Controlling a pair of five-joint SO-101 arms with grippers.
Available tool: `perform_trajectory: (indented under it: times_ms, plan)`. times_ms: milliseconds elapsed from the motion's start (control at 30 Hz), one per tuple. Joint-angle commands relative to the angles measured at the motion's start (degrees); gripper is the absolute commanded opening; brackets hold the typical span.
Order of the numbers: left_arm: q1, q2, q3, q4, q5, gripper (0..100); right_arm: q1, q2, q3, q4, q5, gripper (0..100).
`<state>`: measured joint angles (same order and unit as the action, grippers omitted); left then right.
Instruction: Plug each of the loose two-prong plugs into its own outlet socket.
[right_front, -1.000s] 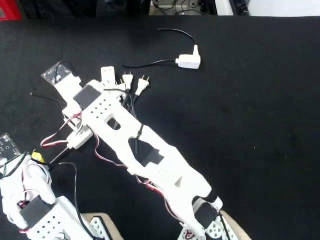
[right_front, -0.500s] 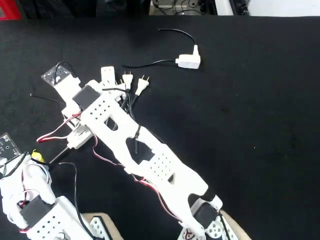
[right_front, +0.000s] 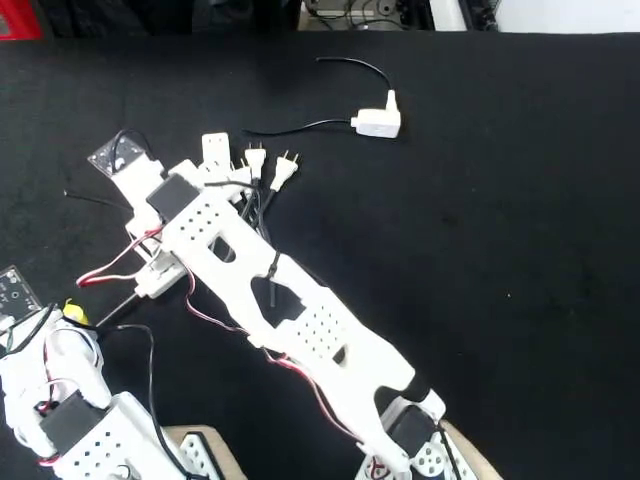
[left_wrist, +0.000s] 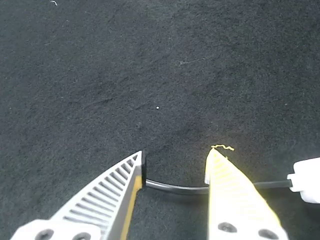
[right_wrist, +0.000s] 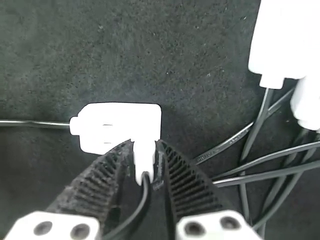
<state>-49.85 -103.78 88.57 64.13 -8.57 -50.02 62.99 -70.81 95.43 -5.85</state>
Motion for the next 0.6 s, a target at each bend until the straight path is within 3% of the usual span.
perform_trajectory:
  times_ms: [0,567]
  plan:
    - [0.0,-0.4,0.0,-1.3,-0.4,21,-0.6,2.9,-1.5,-0.3,-0.6,1.1]
    - [-0.2,-0.4,0.0,-1.3,-0.4,21,-0.4,3.6,-3.6,5.7,-0.4,1.1]
